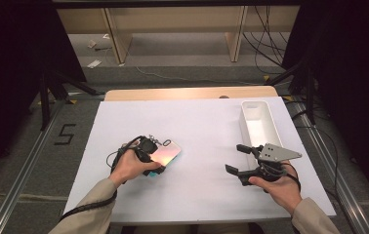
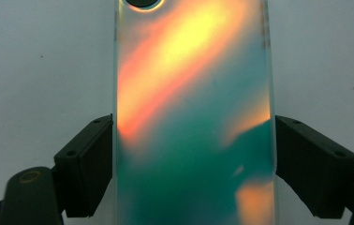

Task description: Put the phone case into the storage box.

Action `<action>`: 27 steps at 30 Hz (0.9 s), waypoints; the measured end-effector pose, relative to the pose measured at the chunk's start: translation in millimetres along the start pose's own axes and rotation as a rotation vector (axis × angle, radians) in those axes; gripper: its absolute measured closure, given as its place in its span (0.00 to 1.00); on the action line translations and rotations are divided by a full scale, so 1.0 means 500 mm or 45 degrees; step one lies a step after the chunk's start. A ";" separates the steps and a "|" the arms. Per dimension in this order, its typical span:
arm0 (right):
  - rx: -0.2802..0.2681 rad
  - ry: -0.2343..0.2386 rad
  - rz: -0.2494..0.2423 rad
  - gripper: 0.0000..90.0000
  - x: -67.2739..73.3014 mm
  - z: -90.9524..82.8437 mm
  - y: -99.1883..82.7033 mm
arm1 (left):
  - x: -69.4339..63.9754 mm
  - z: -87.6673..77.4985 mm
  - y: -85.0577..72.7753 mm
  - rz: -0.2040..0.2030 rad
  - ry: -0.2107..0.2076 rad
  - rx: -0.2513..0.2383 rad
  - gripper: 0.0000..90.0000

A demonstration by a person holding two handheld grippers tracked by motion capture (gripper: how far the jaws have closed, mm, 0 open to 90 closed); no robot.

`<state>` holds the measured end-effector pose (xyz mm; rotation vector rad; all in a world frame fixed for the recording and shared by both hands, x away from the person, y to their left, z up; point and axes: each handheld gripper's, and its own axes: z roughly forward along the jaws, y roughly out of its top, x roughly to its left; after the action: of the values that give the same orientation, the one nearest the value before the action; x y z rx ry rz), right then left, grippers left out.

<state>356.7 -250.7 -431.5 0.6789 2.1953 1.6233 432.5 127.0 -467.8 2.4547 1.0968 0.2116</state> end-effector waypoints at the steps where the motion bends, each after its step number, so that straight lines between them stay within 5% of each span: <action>1: -0.001 -0.003 0.002 0.20 0.001 0.000 0.001 | 0.000 -0.003 0.001 0.001 0.003 -0.014 0.19; 20: -0.039 -0.031 0.055 0.17 0.007 0.020 0.023 | -0.004 -0.056 0.003 -0.032 -0.004 -0.303 0.19; 27: -0.066 -0.035 0.085 0.17 0.005 0.037 0.040 | -0.010 -0.066 0.000 -0.020 -0.008 -0.349 0.19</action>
<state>367.8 -229.8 -417.9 0.7631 2.1246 1.6872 419.2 134.2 -438.3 2.2015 1.0111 0.3259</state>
